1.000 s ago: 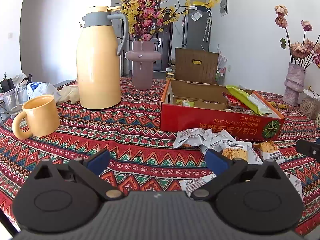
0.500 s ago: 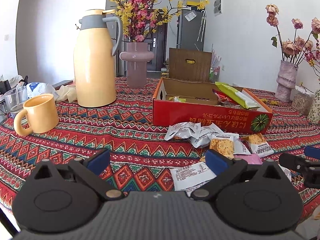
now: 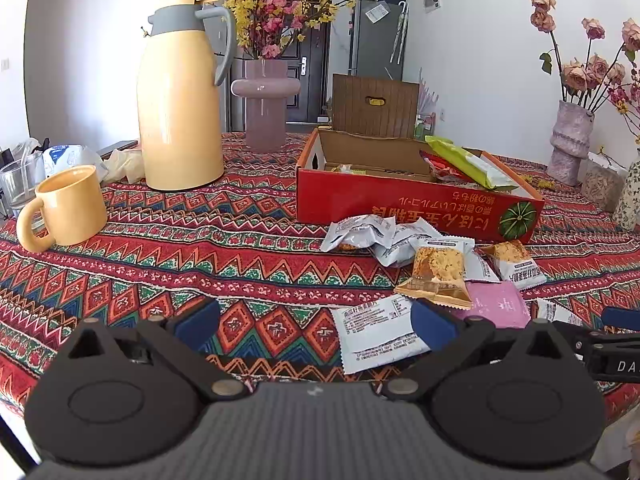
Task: Organize snacks
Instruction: 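Move both tools back over the snack pile, then grasp a white packet with the right gripper while the left gripper grasps another white packet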
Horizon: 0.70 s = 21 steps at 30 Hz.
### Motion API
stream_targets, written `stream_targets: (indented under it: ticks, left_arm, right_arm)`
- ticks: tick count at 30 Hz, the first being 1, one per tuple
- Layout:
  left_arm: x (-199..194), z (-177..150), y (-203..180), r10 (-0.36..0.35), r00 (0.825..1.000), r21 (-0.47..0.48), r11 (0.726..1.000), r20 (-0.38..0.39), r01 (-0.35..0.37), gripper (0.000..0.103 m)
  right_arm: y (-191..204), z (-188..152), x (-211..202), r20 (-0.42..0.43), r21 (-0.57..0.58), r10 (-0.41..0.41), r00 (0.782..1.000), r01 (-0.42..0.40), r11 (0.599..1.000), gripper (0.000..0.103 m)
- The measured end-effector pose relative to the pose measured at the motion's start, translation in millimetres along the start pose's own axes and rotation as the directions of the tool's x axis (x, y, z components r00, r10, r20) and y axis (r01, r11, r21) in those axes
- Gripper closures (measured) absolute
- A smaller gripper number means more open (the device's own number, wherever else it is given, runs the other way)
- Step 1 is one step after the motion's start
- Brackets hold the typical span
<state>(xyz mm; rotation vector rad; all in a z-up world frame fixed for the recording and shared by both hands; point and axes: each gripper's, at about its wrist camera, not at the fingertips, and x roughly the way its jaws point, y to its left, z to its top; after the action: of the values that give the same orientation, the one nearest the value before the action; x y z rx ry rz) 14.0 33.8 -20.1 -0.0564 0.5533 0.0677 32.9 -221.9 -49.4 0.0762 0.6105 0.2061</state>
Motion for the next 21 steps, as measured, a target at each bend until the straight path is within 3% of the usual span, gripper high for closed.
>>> stream_targets:
  ticks: [11,13,21]
  left_arm:
    - [8,-2,3,0.001,1.0,-0.008,1.0,-0.025,-0.001,0.0]
    - [9,-2,4,-0.003,1.0,-0.01,1.0,-0.03,0.002,0.0]
    - [12,-4,2,-0.008,0.999,-0.011,1.0,-0.04,0.007,0.0]
  right_arm:
    - [6,0,30,-0.072,0.004,-0.086,0.994,0.086,0.996,0.002]
    - [5,-1,28,-0.066,-0.003,-0.093,0.994,0.093,0.996,0.006]
    - [-6,-4,19,-0.041,-0.027,-0.099,0.994,0.098,0.995,0.042]
